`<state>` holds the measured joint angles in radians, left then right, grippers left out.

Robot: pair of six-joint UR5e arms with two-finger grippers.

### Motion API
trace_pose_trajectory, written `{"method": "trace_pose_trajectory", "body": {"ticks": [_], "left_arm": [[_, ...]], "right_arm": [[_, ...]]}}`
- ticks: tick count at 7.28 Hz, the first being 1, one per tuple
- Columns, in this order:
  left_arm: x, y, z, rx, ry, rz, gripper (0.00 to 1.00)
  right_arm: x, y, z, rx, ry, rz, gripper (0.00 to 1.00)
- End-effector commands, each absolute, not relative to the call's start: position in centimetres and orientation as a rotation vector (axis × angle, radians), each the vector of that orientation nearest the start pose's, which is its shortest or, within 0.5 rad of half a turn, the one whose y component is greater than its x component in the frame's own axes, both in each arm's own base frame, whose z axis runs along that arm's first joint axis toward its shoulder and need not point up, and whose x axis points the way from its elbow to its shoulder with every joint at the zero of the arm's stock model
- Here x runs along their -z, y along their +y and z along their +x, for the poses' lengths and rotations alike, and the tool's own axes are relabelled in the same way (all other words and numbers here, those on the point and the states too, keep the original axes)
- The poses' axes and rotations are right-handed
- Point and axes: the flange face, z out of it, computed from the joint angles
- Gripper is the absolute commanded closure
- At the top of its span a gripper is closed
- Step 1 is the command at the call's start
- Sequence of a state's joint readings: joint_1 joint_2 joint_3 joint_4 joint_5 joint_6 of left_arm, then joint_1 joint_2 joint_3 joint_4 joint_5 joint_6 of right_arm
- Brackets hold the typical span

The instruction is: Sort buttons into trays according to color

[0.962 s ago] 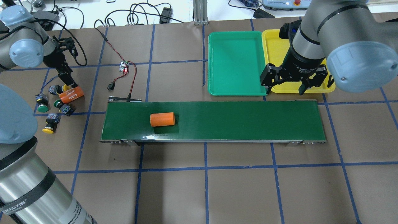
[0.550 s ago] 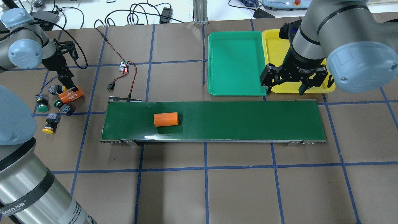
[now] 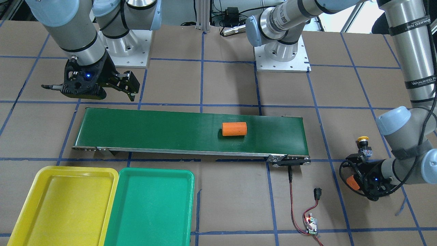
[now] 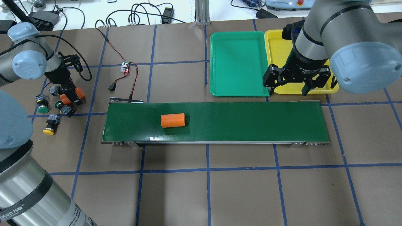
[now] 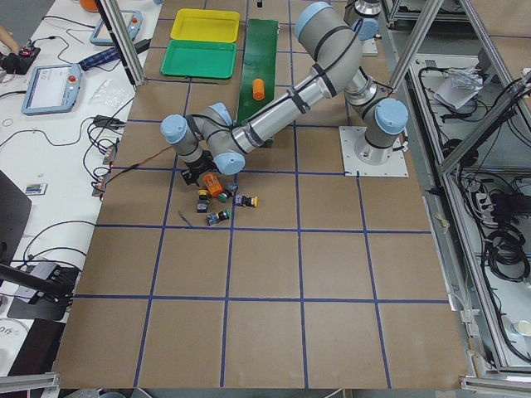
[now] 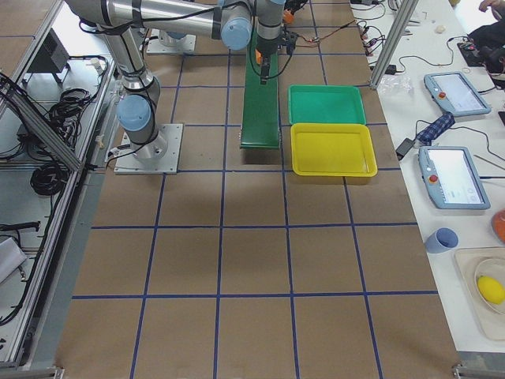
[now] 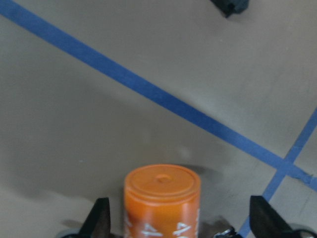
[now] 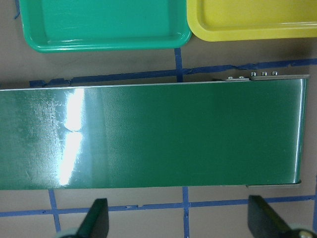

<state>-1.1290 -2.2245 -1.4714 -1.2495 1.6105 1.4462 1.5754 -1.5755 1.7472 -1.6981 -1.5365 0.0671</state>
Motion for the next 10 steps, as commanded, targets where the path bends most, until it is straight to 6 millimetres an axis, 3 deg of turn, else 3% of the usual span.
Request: {"method": "trace_pose_trajectory", "body": {"ticks": [1,2,4,5,6,8,10], "left_arm": [[-17.2,-65.2,17.9,-0.277,2.889,1.593,0.8],[-17.4,-65.1,18.4,-0.274,2.89,1.588,1.0],[-21.7,-64.9,16.2,-0.212,2.808,1.679,1.0],[-24.0,-64.0,13.3,-0.212,2.774,1.726,1.0],[-26.2,-62.8,9.0,-0.206,2.712,1.798,1.0],[-29.8,-58.7,2.3,-0.177,2.613,1.892,1.0],[-32.3,-56.4,-1.8,-0.145,2.542,1.937,1.0]], "right_arm": [[-41.7,-47.9,13.9,-0.069,3.11,0.099,0.0],[-41.7,-47.9,13.9,-0.069,3.106,0.101,0.0],[-41.8,-47.8,13.9,-0.066,3.102,0.101,0.0],[-41.8,-47.8,13.9,-0.066,3.106,0.099,0.0],[-41.7,-47.9,13.9,-0.069,3.11,0.108,0.0],[-41.7,-47.9,13.8,-0.066,3.112,0.099,0.0],[-41.7,-47.9,13.8,-0.066,3.112,0.099,0.0]]}}
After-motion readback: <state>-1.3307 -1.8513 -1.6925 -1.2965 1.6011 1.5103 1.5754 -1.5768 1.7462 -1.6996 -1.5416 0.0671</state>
